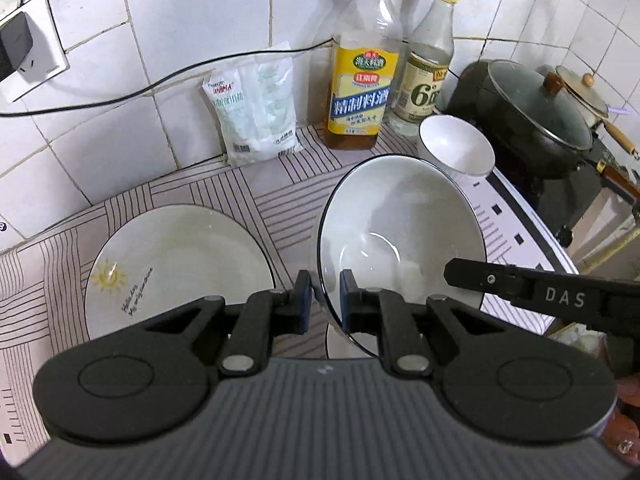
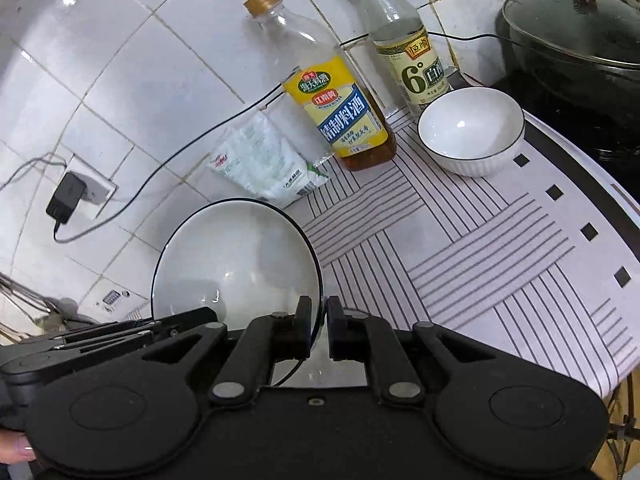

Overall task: Organize plates and bowls
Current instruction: 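Carry the second bowl with both tools and lower it into the first bowl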

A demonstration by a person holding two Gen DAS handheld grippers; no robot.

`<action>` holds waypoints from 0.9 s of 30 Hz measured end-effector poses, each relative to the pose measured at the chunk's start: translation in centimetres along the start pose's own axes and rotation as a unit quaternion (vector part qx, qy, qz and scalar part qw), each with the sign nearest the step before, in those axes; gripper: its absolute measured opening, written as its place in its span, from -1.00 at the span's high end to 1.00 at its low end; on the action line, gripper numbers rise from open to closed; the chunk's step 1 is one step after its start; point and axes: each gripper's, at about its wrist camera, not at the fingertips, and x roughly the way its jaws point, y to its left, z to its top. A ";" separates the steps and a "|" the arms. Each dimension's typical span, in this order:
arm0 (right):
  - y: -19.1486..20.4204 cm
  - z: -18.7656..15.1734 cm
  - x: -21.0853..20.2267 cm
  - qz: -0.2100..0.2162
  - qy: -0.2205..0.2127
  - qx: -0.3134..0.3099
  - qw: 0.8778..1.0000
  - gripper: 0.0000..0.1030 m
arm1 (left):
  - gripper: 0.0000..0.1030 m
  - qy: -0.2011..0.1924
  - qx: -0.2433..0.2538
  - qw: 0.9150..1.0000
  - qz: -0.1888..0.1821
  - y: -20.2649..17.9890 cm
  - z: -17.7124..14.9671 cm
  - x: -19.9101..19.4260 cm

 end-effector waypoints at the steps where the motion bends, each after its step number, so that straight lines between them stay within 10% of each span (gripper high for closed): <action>1: 0.1 -0.2 0.0 -0.003 0.003 -0.001 1.000 0.78 | 0.75 0.004 0.001 1.000 0.002 -0.1 -0.2 0.0; 27: -1.9 -4.6 -0.7 -0.027 -0.006 -0.021 0.999 0.76 | 0.75 0.081 -0.001 0.997 0.011 -2.1 -5.2 2.6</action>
